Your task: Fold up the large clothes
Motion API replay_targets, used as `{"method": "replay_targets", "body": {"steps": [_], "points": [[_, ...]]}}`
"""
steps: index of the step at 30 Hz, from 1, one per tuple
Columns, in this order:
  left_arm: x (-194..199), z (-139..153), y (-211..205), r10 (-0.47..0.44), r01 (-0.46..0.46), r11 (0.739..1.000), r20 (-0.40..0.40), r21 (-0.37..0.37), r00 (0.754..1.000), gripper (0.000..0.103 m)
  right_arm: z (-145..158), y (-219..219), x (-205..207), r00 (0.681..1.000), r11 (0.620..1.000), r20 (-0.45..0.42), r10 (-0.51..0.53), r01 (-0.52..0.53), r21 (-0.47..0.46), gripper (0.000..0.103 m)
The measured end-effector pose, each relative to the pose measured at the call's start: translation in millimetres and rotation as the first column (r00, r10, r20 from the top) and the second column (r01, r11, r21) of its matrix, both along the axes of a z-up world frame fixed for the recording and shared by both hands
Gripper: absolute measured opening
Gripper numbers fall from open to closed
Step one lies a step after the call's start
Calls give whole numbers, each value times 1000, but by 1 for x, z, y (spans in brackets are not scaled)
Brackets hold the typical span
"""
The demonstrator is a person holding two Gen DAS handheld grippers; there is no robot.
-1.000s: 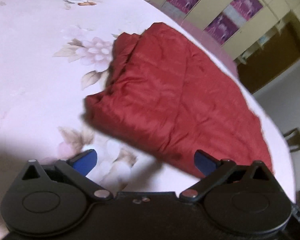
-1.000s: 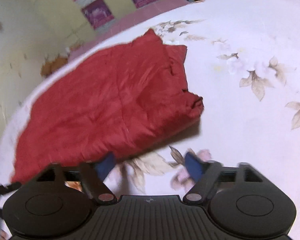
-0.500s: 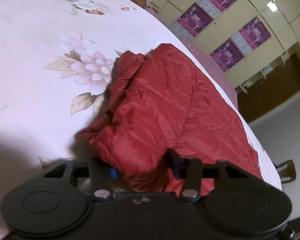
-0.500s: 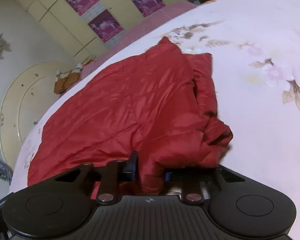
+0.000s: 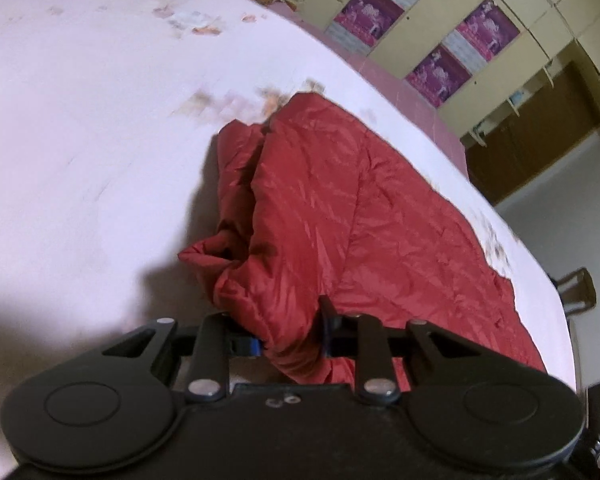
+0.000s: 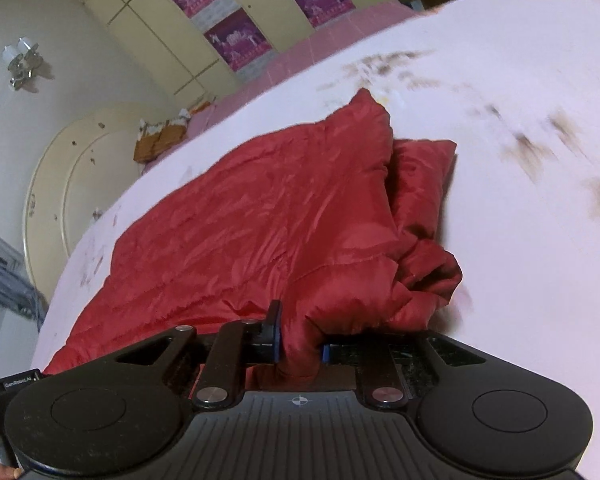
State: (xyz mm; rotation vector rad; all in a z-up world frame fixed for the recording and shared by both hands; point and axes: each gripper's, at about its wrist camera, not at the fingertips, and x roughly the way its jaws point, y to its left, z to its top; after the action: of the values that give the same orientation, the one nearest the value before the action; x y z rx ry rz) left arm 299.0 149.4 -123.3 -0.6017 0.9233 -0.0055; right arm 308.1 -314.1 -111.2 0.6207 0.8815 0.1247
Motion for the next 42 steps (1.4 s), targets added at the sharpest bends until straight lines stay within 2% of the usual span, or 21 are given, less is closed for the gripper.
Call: {"method": "replay_targets", "body": {"steps": [7,13,18,19,20,22,23,24,26,27,34,38,42], "points": [[-68,0,1,-49,49,998,-1,43,999,25,0,8,-77,999,1000,-28,-19,19,-15,17],[-81,1,-1,-70,69,996,8,63,998,25,3,8,-109,999,999,-36,-34,33,-23,17],[-77,-5,-3,-80,80,993,-2,92,997,27,1,5,-111,997,998,-39,-64,63,-25,18],[-76,-5,-5,-81,81,992,-7,101,997,28,4,6,-111,997,997,-37,-73,71,-40,25],[-75,-5,-5,-77,77,991,-10,105,997,31,7,9,-111,996,994,-34,-85,83,-66,35],[-75,-5,-6,-59,62,992,-23,108,998,36,12,12,-114,995,989,-21,-97,95,-111,45],[-75,-7,-5,-55,58,993,-29,108,998,43,15,11,-116,995,987,-17,-99,96,-132,51],[-75,-7,-5,-45,49,993,-36,107,998,49,17,12,-118,995,984,-12,-102,99,-151,53],[-77,-11,-5,-24,28,995,-47,91,999,80,23,10,-126,994,978,4,-105,104,-181,54],[-80,-12,-5,-17,21,996,-47,86,999,84,25,8,-129,994,975,10,-107,106,-195,54],[-81,-17,-17,-20,23,999,-70,39,997,90,50,0,-144,990,944,111,-87,118,-308,55],[-74,-20,-21,-13,14,1000,-68,15,998,92,63,7,-141,987,945,159,-31,81,-317,56],[-66,-23,-25,15,-15,1000,-54,10,998,95,67,26,-127,982,950,178,63,-4,-312,56]]}}
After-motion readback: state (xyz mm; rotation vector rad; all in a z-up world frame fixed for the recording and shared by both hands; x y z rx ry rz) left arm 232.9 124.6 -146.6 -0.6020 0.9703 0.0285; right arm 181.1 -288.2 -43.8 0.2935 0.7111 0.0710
